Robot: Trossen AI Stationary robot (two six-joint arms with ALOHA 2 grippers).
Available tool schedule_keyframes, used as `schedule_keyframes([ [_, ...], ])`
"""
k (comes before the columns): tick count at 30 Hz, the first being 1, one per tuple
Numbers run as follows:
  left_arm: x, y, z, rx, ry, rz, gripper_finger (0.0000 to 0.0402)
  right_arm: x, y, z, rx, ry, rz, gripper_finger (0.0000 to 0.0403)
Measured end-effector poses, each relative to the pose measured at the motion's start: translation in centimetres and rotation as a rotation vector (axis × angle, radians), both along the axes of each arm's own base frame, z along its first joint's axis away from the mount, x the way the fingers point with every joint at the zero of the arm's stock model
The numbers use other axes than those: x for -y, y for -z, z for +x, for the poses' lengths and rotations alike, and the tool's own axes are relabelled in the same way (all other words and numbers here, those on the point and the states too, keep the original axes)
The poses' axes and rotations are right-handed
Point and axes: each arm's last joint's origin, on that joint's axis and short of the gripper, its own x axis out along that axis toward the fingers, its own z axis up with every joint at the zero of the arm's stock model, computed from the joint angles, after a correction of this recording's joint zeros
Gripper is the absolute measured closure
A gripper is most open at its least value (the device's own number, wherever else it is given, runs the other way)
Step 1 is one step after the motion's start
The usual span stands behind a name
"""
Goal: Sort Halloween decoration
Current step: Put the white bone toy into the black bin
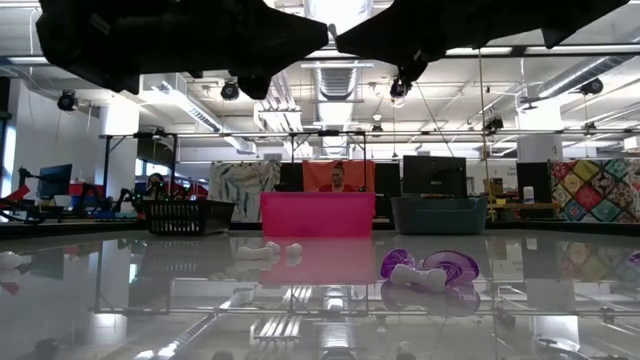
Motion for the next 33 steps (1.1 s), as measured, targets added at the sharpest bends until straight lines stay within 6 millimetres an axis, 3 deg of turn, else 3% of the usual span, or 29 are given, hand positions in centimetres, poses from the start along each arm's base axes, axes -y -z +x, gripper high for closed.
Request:
schedule_keyframes([
  [8, 0.3, 0.7, 1.5, 0.019, -0.004, 0.051, 0.0347, 0.0, 0.0, 0.0, -0.006, -0.002, -0.010, 0.0394],
  [19, 0.3, 0.2, 1.5, 0.050, 0.002, 0.066, 0.0348, 0.0, 0.0, 0.0, -0.005, 0.003, -0.003, 0.0394],
  [33, 0.3, 0.2, 1.5, 0.048, 0.001, 0.063, 0.0397, 0.0, 0.0, 0.0, -0.007, 0.003, -0.012, 0.0394],
])
